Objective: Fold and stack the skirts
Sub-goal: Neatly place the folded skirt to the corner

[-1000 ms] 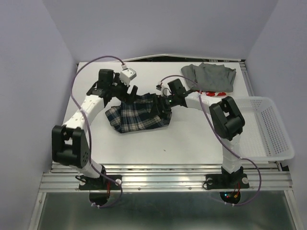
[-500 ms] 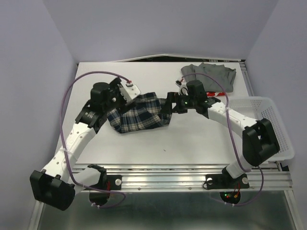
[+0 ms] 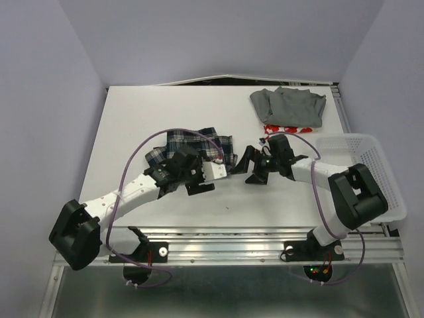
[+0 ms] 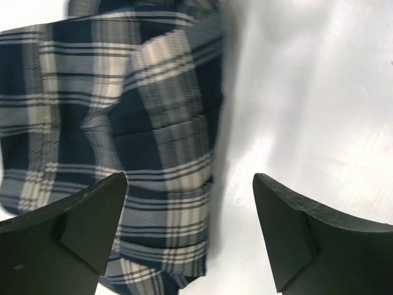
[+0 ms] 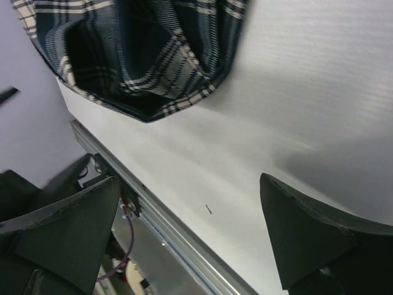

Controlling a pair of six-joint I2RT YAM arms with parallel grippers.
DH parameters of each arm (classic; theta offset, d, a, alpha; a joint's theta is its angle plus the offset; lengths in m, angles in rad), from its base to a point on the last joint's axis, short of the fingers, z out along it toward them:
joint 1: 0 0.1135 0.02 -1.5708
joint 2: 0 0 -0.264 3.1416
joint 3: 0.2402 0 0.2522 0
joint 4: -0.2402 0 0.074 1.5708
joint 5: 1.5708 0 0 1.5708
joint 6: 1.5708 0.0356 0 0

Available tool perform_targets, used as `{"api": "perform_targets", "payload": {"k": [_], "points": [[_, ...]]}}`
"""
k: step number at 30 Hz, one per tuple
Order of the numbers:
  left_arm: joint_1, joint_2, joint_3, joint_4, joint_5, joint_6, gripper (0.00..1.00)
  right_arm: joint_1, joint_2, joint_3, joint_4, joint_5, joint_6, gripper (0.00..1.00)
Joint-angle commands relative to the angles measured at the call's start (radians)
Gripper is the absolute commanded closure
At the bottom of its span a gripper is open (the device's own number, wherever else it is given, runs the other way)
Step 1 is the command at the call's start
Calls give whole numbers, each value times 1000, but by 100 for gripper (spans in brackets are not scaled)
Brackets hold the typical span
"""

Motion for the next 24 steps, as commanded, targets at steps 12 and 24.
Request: {"api": "perform_targets", "payload": {"k": [12, 24], "points": [[-158, 197, -146, 435, -419, 69, 6, -32, 192, -105, 513, -127, 419, 0], [-128, 251, -94, 377, -223, 15, 50, 56, 275, -18, 488, -26, 448, 0]]}}
